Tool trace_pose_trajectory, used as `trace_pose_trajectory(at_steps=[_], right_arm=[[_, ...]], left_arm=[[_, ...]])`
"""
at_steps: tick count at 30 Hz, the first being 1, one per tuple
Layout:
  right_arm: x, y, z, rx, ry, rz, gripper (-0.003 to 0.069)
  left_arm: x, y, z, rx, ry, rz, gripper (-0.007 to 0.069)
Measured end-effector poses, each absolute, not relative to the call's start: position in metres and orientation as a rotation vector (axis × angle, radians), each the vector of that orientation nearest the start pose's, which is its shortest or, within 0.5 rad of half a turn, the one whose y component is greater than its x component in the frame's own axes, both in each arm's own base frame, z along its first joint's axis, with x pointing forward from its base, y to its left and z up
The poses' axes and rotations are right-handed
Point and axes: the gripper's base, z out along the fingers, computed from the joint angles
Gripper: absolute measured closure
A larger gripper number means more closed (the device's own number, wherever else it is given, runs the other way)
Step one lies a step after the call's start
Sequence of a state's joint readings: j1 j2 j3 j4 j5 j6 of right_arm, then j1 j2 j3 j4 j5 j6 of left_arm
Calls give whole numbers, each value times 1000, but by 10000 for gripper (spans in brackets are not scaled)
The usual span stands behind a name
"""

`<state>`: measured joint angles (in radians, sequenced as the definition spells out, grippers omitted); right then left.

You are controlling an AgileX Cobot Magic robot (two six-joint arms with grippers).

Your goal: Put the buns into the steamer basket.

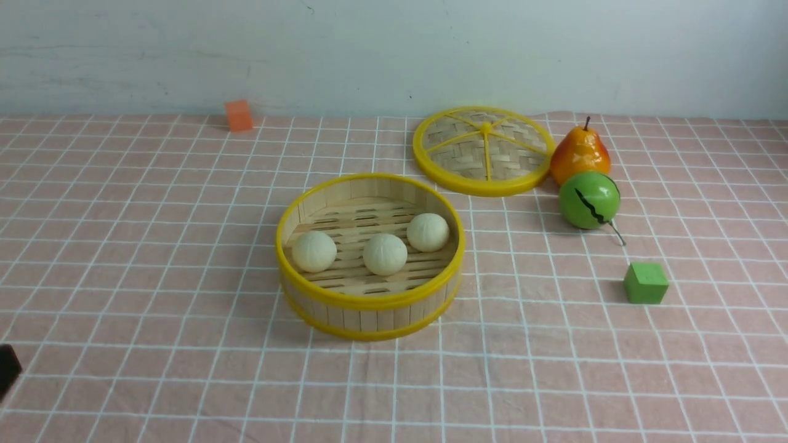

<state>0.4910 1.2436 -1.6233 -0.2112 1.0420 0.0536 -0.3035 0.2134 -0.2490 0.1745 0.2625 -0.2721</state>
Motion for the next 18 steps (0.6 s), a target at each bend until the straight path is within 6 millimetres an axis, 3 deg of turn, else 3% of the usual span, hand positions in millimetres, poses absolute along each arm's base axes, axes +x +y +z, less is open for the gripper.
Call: trace_pose_trajectory(at_steps=[1,2,3,4,5,6,7,8,10,11,13,15,18], right_arm=[[212,95,482,-472,2066,67,676],[197,88,460,-466,2029,96,676],[197,89,450,-470,2032,100,676],[185,85,415,-474,2014,127,675],[184,85,412,-468,1990,141,674],[176,83,384,-460,1960,182,674],[171,82,374,-448,1917,217,672],[162,80,332,-437,1908,267,671],[152,78,300,-424,1895,312,669],[141,76,272,-415,1823,374,668],[131,73,250,-430,1784,401,666],[114,71,228,-465,1628,472,662],[97,70,215,-489,1469,557,660]], left_arm=[[67,-17,258,138,1715,-264,582],[68,-17,248,142,1745,-258,579],[68,-17,247,142,1749,-258,578],[68,-17,237,146,1777,-253,575],[68,-17,236,146,1780,-253,575],[69,-17,230,148,1799,-250,573],[69,-17,226,149,1809,-248,572],[69,-17,221,153,1826,-244,571],[69,-17,215,156,1842,-240,568],[68,-17,209,157,1862,-236,568],[68,-17,206,158,1873,-234,568],[68,-16,203,158,1897,-227,567],[67,-16,201,157,1914,-222,567]])
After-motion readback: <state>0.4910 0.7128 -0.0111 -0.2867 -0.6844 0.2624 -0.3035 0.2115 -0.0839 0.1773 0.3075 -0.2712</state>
